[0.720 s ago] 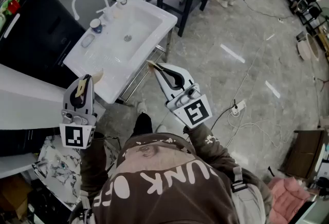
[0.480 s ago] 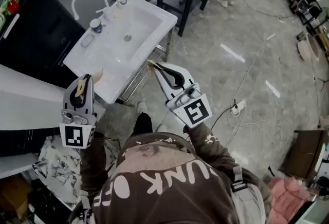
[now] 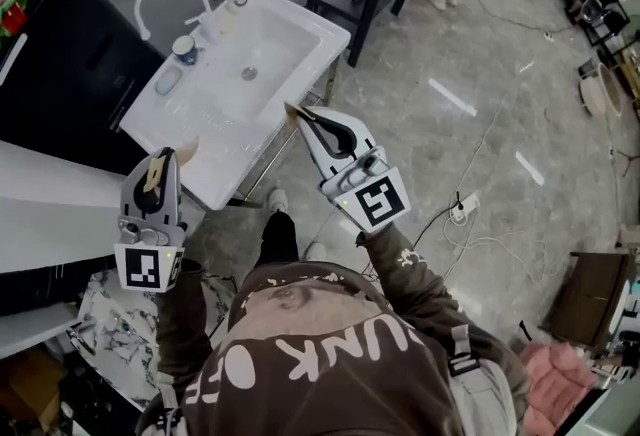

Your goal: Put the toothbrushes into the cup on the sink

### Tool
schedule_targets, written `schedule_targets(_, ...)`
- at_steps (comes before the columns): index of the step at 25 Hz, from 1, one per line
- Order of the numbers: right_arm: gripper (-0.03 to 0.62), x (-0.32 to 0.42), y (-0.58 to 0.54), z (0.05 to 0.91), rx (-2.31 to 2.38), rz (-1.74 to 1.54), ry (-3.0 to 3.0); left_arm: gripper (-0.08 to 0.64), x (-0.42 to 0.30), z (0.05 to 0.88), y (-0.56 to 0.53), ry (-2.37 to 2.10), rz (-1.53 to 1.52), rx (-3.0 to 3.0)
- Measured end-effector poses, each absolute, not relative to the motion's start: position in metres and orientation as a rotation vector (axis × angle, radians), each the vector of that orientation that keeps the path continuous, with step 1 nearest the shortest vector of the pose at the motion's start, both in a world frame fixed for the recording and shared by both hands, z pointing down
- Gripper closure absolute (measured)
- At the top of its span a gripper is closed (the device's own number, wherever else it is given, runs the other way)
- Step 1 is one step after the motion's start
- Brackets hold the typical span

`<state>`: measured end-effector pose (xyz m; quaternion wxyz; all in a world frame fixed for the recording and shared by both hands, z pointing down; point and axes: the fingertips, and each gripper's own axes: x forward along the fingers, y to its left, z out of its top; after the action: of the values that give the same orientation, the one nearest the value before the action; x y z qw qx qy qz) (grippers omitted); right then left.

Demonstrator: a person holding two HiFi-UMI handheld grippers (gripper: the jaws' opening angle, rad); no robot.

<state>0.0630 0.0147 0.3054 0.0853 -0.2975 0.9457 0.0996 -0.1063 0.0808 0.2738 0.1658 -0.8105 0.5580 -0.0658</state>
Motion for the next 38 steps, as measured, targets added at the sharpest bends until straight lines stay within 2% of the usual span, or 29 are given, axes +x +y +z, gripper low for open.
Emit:
schedule_targets(15, 0.578, -0.061, -0.25, 0.305, -0.953, 0.389, 2.832, 0.543, -0.191, 0.314, -0.054, 1.62, -0.166, -2.422)
schedule_targets(22, 0.578, -0.135, -0.362, 0.33, -0.969, 0.381, 2.871, 0.543, -0.239, 0.342, -0.101, 1.662, -0.207, -2.472)
schedule_targets(30, 0.578, -0.18, -0.455, 0.379, -1.002, 0.267, 2.906, 0.543, -0.271, 0.368, -0.146, 1.705, -0.23, -2.515)
schedule_targets(38, 0.578, -0.204, -0.496, 0.436, -1.046, 0.189, 2.949, 0.543, -0.287, 0.381, -0.169, 1.725, -0.236, -2.518)
